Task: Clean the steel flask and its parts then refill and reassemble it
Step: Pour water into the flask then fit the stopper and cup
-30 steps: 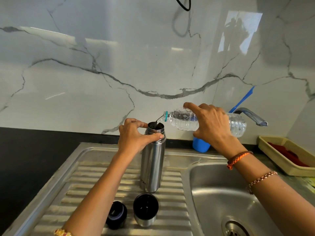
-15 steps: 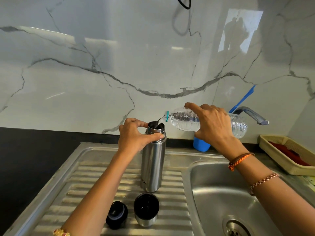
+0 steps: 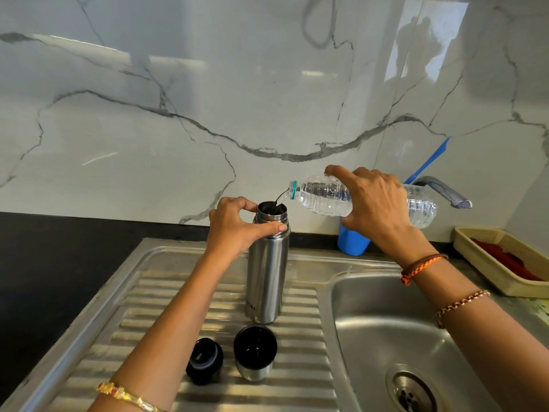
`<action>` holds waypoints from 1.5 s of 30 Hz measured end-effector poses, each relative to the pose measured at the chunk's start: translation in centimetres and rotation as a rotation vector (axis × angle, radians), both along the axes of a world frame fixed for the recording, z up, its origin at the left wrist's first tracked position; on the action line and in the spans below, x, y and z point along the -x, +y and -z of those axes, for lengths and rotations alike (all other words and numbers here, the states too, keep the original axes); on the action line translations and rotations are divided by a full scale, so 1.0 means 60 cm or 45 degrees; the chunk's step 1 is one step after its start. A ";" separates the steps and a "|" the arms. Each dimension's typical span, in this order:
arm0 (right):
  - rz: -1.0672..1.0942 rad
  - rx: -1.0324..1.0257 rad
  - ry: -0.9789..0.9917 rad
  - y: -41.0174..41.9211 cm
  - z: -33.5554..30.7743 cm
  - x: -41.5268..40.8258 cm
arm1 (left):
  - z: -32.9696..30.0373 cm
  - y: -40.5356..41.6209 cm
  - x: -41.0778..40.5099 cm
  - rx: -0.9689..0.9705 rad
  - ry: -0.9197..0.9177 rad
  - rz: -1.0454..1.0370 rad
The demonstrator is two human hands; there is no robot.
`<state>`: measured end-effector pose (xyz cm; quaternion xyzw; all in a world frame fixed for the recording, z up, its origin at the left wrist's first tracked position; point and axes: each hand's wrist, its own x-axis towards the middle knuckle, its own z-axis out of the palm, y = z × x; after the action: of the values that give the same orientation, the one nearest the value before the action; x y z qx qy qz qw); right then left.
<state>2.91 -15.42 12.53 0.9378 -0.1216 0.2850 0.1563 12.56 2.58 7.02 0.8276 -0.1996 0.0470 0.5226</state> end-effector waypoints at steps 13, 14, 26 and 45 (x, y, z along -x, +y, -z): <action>0.006 -0.018 -0.031 -0.006 0.005 0.010 | 0.002 0.004 -0.003 0.002 0.007 0.029; 0.007 -0.014 -0.033 -0.008 0.002 0.009 | 0.001 0.004 -0.003 0.006 0.008 0.034; 0.014 0.009 -0.034 -0.010 -0.014 0.007 | -0.008 0.004 -0.005 0.008 0.011 0.039; -0.022 0.067 -0.010 -0.005 -0.010 -0.001 | -0.009 0.005 0.000 -0.004 0.015 0.052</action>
<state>2.99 -15.69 13.14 0.9333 -0.1064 0.2931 0.1781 12.55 2.86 7.57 0.8244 -0.2134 0.0310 0.5233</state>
